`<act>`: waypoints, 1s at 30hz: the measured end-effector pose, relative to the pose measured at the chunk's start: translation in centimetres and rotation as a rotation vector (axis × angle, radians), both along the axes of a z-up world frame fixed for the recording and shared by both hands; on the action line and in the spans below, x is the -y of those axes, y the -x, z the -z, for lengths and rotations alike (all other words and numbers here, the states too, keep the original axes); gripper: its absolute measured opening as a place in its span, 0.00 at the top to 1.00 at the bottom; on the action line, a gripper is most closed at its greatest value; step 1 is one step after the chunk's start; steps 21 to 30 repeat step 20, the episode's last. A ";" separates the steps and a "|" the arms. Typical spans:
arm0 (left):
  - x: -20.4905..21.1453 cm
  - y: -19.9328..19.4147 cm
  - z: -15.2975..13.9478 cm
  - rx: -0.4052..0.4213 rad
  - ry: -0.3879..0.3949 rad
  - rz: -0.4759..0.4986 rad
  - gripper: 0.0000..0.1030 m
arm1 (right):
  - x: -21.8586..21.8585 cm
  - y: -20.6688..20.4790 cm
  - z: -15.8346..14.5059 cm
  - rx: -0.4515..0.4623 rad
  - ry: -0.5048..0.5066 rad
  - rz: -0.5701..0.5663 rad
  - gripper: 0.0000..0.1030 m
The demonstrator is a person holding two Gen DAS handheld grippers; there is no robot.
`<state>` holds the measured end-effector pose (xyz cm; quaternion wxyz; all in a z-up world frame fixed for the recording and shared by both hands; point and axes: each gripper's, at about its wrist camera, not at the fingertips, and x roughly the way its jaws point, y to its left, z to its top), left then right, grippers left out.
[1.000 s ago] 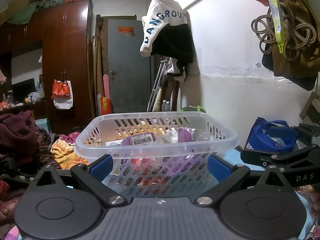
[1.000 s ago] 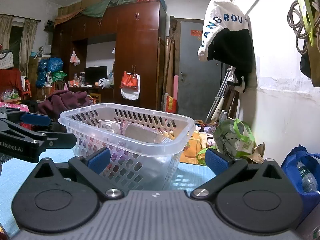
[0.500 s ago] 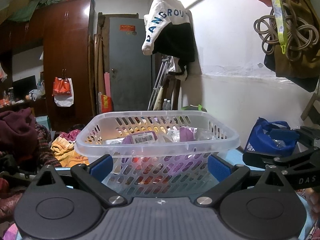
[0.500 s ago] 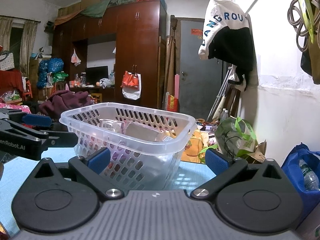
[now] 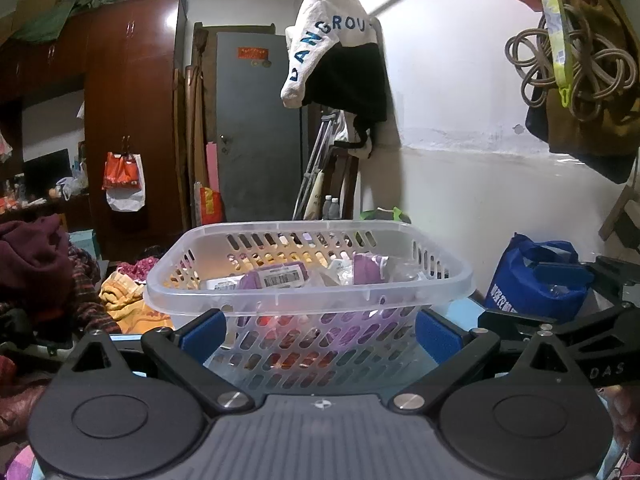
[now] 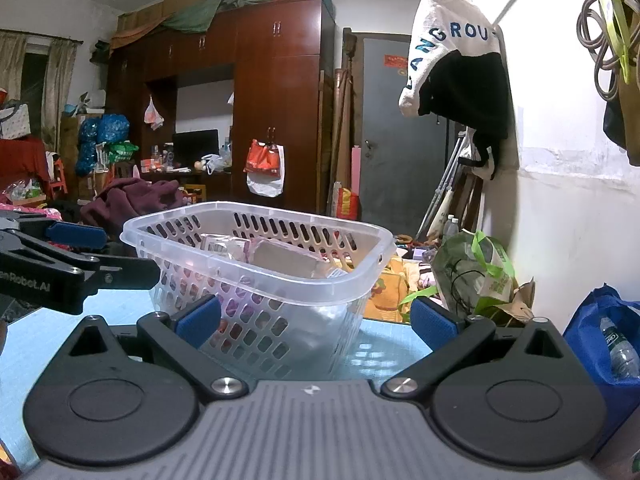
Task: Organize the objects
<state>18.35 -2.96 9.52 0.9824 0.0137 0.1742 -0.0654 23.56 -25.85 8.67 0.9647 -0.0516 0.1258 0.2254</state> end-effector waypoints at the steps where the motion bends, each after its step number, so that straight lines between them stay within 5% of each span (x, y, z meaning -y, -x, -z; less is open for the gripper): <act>1: 0.1 -0.1 0.0 -0.003 -0.002 -0.004 0.01 | 0.0 0.0 0.0 -0.001 -0.001 0.000 0.00; 30: 2.3 -0.6 -1.2 0.019 -0.069 0.017 0.02 | 0.3 0.0 0.1 -0.009 -0.001 -0.005 0.00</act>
